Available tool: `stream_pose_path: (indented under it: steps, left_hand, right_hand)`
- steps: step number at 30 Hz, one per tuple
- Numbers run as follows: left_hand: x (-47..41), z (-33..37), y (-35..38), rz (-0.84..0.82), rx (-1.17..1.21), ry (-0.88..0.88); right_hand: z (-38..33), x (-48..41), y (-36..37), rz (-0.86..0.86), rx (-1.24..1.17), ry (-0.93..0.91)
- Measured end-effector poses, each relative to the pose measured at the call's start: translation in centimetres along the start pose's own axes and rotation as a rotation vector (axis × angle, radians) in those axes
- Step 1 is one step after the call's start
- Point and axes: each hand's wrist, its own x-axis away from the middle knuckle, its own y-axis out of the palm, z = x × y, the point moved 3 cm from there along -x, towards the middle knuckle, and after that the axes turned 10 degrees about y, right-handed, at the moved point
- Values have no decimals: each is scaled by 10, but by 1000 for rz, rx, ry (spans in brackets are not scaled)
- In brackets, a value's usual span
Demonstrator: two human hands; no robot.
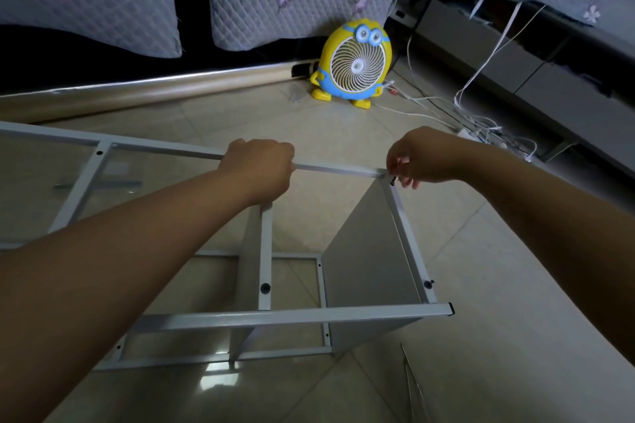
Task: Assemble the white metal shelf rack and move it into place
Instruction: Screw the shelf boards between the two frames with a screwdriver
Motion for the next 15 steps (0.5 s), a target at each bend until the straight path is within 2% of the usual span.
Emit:
stream_pose_path:
  steps: [5, 9, 11, 15]
  left_hand:
    - [1, 3, 2, 23, -28, 2]
    - [2, 3, 2, 36, -24, 2]
    - [2, 3, 1, 42, -10, -1]
    - [1, 1, 3, 53, -21, -8]
  right_hand:
    - [-4, 9, 10, 187, 166, -50]
    - [14, 22, 25, 337, -80, -2]
    - [16, 27, 31, 350, -169, 18]
    - [12, 21, 26, 268, -121, -4]
